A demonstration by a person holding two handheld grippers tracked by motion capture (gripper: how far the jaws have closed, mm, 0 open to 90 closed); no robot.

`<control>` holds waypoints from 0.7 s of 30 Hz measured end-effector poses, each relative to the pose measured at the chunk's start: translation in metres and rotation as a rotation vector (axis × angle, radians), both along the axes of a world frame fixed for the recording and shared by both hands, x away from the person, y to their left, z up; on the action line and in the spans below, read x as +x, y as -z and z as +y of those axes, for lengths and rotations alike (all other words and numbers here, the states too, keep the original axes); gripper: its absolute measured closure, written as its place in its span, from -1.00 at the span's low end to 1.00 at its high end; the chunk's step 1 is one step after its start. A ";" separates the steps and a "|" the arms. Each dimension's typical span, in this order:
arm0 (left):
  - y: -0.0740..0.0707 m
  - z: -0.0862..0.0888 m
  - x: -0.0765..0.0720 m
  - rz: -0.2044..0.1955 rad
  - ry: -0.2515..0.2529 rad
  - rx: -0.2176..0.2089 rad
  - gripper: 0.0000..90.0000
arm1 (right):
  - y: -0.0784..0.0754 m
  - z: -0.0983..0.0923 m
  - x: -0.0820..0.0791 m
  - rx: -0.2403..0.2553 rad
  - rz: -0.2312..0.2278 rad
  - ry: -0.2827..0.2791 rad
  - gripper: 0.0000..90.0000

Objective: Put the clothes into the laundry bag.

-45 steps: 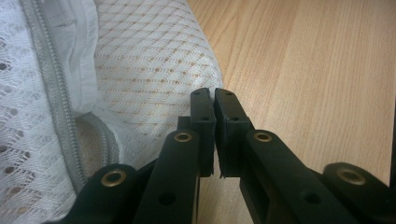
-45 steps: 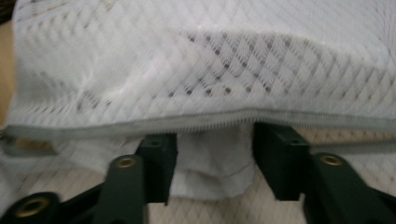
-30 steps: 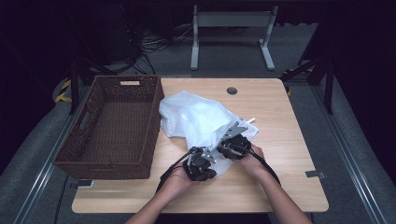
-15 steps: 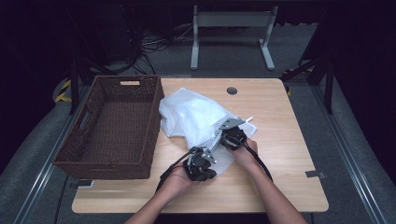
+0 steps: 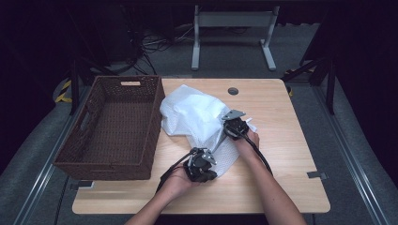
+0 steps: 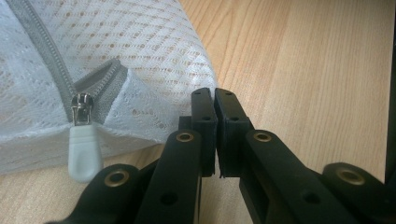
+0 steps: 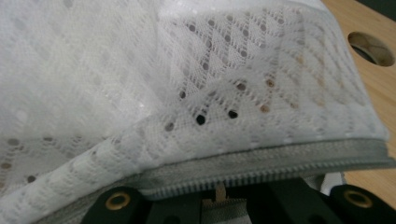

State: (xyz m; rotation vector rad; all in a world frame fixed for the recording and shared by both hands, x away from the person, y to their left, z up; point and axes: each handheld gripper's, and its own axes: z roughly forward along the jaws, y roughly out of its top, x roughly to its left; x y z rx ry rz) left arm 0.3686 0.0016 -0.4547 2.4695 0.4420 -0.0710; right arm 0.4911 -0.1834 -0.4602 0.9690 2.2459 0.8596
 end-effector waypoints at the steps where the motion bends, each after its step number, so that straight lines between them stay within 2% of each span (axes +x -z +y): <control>1: 0.000 0.000 0.000 0.002 0.000 -0.005 0.95 | -0.001 -0.001 0.000 0.004 0.009 -0.004 0.87; 4: 0.001 0.000 0.000 0.004 -0.001 -0.008 0.95 | -0.007 -0.008 -0.007 0.038 0.033 -0.031 0.50; 7: 0.000 0.000 0.000 0.001 0.000 -0.002 0.95 | -0.013 -0.015 -0.013 0.055 0.051 -0.050 0.40; 9: 0.000 0.000 0.000 0.000 0.000 -0.005 0.94 | -0.024 -0.027 -0.025 0.076 0.079 -0.071 0.28; 10: 0.000 0.000 0.000 0.001 -0.004 -0.004 0.94 | -0.024 -0.027 -0.025 0.076 0.079 -0.071 0.28; 12: 0.000 0.000 0.000 0.015 -0.009 -0.003 0.92 | -0.033 -0.041 -0.034 0.089 0.090 -0.077 0.28; 17: -0.002 0.001 0.002 0.050 -0.011 -0.019 0.81 | -0.047 -0.054 -0.038 0.137 0.077 -0.070 0.33; 18: -0.004 0.001 0.002 0.050 -0.011 -0.030 0.76 | -0.054 -0.057 -0.037 0.146 0.068 -0.070 0.38; 20: -0.012 0.002 0.000 0.044 -0.016 -0.041 0.70 | -0.057 -0.057 -0.036 0.146 0.064 -0.070 0.43; 21: -0.021 0.005 -0.001 0.036 -0.022 -0.061 0.59 | -0.061 -0.057 -0.033 0.142 0.061 -0.067 0.53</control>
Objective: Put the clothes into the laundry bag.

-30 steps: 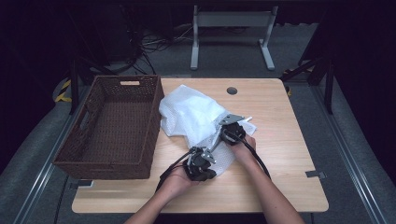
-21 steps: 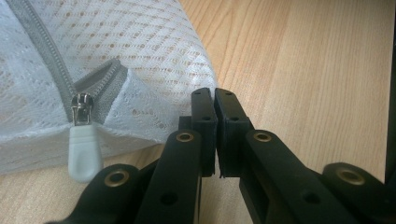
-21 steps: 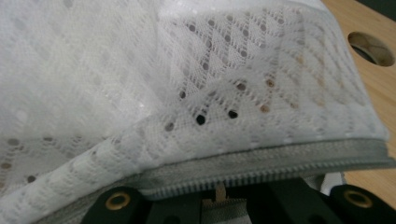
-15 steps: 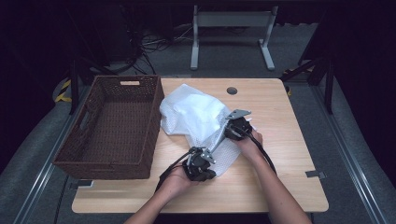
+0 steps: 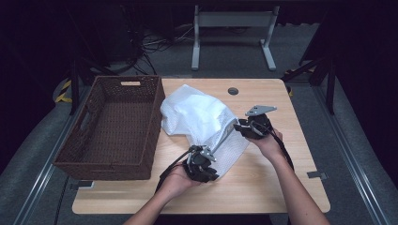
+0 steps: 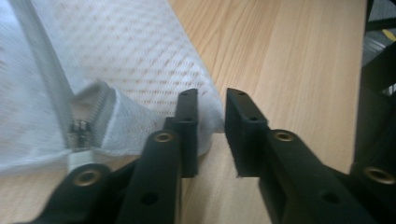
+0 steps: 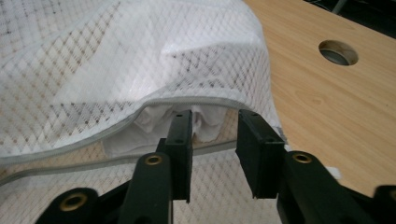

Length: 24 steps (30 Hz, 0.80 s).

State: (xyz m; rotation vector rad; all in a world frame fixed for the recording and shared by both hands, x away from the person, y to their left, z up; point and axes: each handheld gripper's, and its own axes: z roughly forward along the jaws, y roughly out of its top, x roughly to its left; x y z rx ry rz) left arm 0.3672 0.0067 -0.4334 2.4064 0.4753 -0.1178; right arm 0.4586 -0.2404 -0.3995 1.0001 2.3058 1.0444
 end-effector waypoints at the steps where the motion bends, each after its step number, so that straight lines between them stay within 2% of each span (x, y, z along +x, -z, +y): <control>1: 0.000 0.000 0.000 0.000 0.000 0.000 0.58 | 0.000 0.000 0.000 0.000 0.000 0.000 0.53; 4: -0.016 0.007 -0.001 -0.035 -0.026 -0.029 0.60 | -0.003 -0.001 0.006 -0.008 0.006 0.006 0.80; 6: -0.025 0.013 0.001 -0.063 -0.056 -0.047 0.71 | -0.004 -0.001 0.011 -0.025 0.006 0.008 0.93; 7: -0.030 0.017 0.003 -0.092 -0.086 -0.045 0.79 | -0.005 -0.002 0.014 -0.028 0.008 0.009 0.96; 9: -0.033 0.024 0.009 -0.118 -0.150 -0.035 0.93 | -0.006 -0.002 0.023 -0.034 0.009 0.018 1.00; 12: -0.024 0.026 0.018 -0.133 -0.201 -0.008 0.99 | -0.006 -0.001 0.038 -0.044 0.019 0.025 1.00; 14: -0.021 0.026 0.020 -0.134 -0.207 -0.003 0.99 | -0.005 0.001 0.044 -0.051 0.029 0.023 1.00; 15: -0.015 0.024 0.022 -0.133 -0.221 0.030 0.99 | -0.004 0.002 0.047 -0.057 0.033 0.020 1.00; 16: -0.010 0.023 0.025 -0.124 -0.223 0.046 0.99 | 0.001 0.006 0.059 -0.068 0.054 0.015 1.00; 17: -0.005 0.021 0.027 -0.115 -0.224 0.062 0.99 | 0.004 0.008 0.063 -0.071 0.065 0.009 1.00; 19: 0.002 0.019 0.029 -0.116 -0.227 0.108 0.99 | 0.008 0.009 0.066 -0.074 0.076 0.004 1.00; 22: 0.014 0.019 0.032 -0.115 -0.225 0.192 0.99 | 0.022 0.016 0.074 -0.105 0.117 -0.013 1.00; 24: 0.015 0.021 0.034 -0.105 -0.230 0.178 1.00 | 0.033 0.020 0.077 -0.146 0.145 -0.019 1.00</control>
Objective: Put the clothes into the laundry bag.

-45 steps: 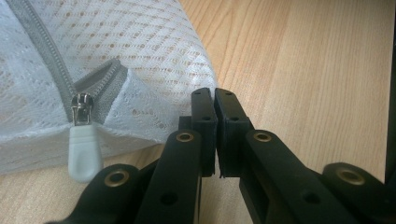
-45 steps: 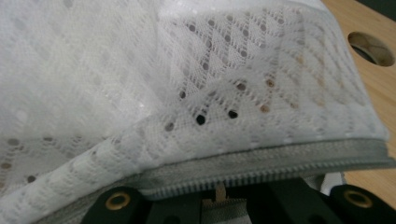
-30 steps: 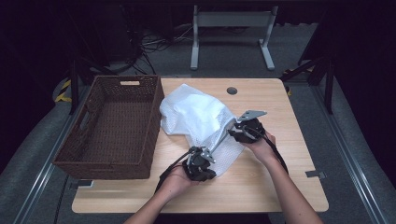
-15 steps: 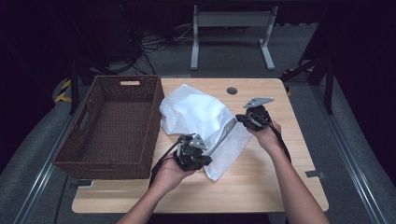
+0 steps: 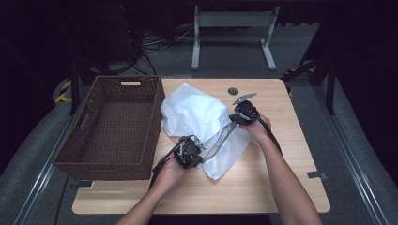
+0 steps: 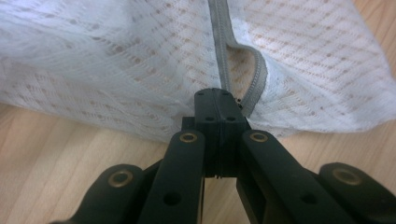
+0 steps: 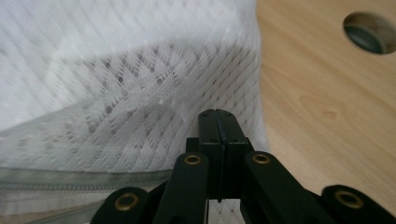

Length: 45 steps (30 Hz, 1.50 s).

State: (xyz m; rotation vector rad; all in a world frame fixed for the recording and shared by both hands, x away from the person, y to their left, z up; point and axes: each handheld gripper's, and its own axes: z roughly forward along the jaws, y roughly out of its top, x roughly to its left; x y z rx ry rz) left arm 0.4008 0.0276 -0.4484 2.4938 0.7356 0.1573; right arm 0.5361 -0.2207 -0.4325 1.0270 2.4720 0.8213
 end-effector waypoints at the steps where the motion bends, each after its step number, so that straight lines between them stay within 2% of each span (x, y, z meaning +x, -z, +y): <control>1: -0.001 0.000 0.000 0.003 0.001 0.007 1.00 | 0.005 0.001 0.001 -0.020 0.006 -0.006 1.00; 5: 0.000 0.001 0.002 0.003 -0.006 0.007 1.00 | 0.012 -0.002 0.001 -0.039 0.026 0.003 1.00; 8: -0.001 0.004 0.004 -0.020 -0.031 0.033 1.00 | 0.011 -0.003 -0.002 -0.080 0.021 0.000 1.00; 9: -0.001 0.007 0.006 -0.019 -0.042 0.029 1.00 | 0.011 -0.004 -0.004 -0.092 0.022 -0.001 1.00; 15: -0.001 0.011 0.015 -0.014 -0.078 0.032 1.00 | 0.010 -0.014 -0.017 -0.105 0.024 0.007 1.00; 17: -0.001 0.012 0.021 -0.006 -0.096 0.020 1.00 | 0.010 -0.021 -0.028 -0.115 0.029 0.006 1.00; 22: -0.001 0.011 0.029 -0.009 -0.112 0.022 1.00 | 0.010 -0.033 -0.044 -0.103 0.031 0.005 1.00; 26: -0.001 0.012 0.043 0.002 -0.134 0.008 1.00 | 0.009 -0.045 -0.062 -0.096 0.042 -0.010 1.00; 33: -0.001 0.013 0.057 0.004 -0.164 0.000 1.00 | 0.009 -0.050 -0.080 -0.089 0.050 -0.043 1.00; 38: -0.002 0.014 0.062 0.008 -0.167 -0.004 1.00 | 0.010 -0.053 -0.092 -0.074 0.060 -0.072 1.00; 42: -0.004 0.017 0.062 0.020 -0.153 -0.045 1.00 | 0.008 -0.057 -0.095 -0.041 0.058 -0.068 1.00; 45: -0.008 0.021 0.059 0.026 -0.150 -0.096 0.96 | 0.004 -0.061 -0.097 -0.014 0.054 -0.063 0.99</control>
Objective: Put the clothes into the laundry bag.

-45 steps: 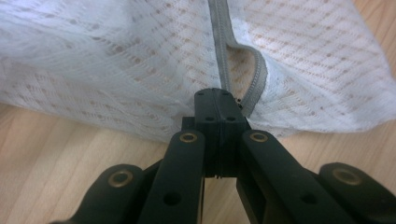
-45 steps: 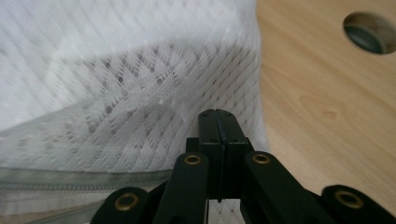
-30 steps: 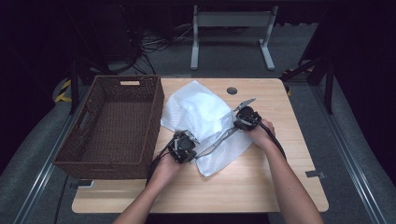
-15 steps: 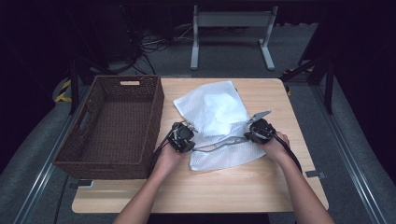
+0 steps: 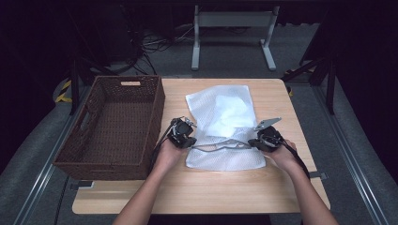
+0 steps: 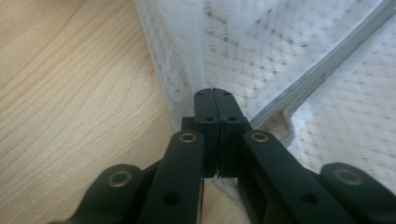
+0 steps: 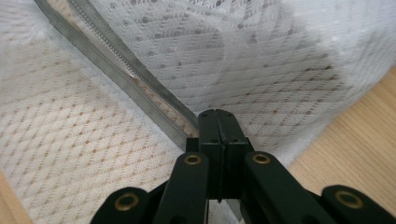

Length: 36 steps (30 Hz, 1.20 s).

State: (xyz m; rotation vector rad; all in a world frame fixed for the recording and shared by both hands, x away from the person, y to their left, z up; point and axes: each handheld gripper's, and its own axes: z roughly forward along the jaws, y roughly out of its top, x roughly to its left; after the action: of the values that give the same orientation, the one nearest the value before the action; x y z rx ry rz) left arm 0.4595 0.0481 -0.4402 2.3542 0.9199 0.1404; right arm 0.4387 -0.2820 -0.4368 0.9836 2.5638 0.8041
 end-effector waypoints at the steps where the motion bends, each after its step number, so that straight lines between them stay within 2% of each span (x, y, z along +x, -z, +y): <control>1: -0.001 0.001 -0.002 0.003 0.002 -0.014 0.92 | -0.002 -0.001 -0.002 0.011 -0.002 0.006 0.95; 4: -0.005 0.002 -0.010 -0.002 0.020 -0.045 0.82 | -0.007 -0.005 -0.006 0.042 -0.007 0.016 0.79; 8: -0.011 0.005 -0.020 -0.005 0.032 -0.082 0.59 | -0.014 -0.008 -0.013 0.077 -0.010 0.027 0.46; 11: -0.017 0.008 -0.031 -0.025 0.048 -0.091 0.40 | -0.017 -0.011 -0.019 0.103 -0.016 0.028 0.24; 13: -0.018 0.009 -0.039 -0.045 0.059 -0.107 0.22 | -0.020 -0.013 -0.024 0.109 -0.044 0.025 0.07; 16: -0.018 0.012 -0.048 -0.062 0.071 -0.099 0.00 | -0.022 -0.015 -0.031 0.119 -0.070 0.021 -0.11; 19: -0.015 0.013 -0.055 -0.060 0.081 -0.092 -0.18 | -0.022 -0.016 -0.038 0.131 -0.082 0.025 -0.27; 21: -0.013 0.014 -0.061 -0.074 0.094 -0.086 -0.30 | -0.020 -0.015 -0.044 0.125 -0.108 0.021 -0.42; 28: -0.004 0.026 -0.081 -0.096 0.093 -0.088 -0.63 | -0.017 -0.019 -0.063 0.169 -0.148 0.012 -0.66; 32: 0.001 0.030 -0.090 -0.108 0.083 -0.066 -0.69 | -0.014 -0.025 -0.074 0.180 -0.170 0.016 -0.73; 36: 0.003 0.031 -0.099 -0.120 0.085 -0.061 -0.72 | -0.010 -0.029 -0.087 0.183 -0.163 0.018 -0.76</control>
State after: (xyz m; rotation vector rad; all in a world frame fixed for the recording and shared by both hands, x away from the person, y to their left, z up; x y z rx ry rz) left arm 0.3607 0.0792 -0.4434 2.2969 0.7547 0.2143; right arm 0.3519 -0.3108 -0.4273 0.9482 2.3728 1.0824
